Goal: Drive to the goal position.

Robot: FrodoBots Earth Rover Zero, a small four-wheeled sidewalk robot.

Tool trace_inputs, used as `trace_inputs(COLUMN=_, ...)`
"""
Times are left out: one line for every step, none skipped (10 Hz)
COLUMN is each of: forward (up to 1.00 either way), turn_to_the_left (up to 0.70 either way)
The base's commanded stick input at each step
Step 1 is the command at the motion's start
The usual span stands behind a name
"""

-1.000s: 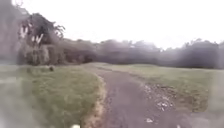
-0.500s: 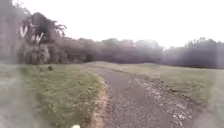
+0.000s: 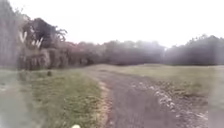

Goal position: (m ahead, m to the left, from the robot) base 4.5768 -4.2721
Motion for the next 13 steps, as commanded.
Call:
trace_inputs(forward=0.70, turn_to_the_left=-0.14)
trace_inputs(forward=0.70, turn_to_the_left=-0.14)
trace_inputs(forward=0.52, turn_to_the_left=-0.29)
trace_inputs(forward=0.20, turn_to_the_left=-0.54)
trace_inputs(forward=0.00, turn_to_the_left=-0.70)
trace_inputs(forward=0.00, turn_to_the_left=-0.70)
trace_inputs(forward=0.00, turn_to_the_left=-0.70)
trace_inputs(forward=0.00, turn_to_the_left=-0.70)
trace_inputs(forward=0.00, turn_to_the_left=-0.70)
trace_inputs(forward=0.00, turn_to_the_left=-0.70)
trace_inputs(forward=0.00, turn_to_the_left=-0.70)
trace_inputs(forward=0.00, turn_to_the_left=-0.70)
trace_inputs(forward=0.00, turn_to_the_left=-0.70)
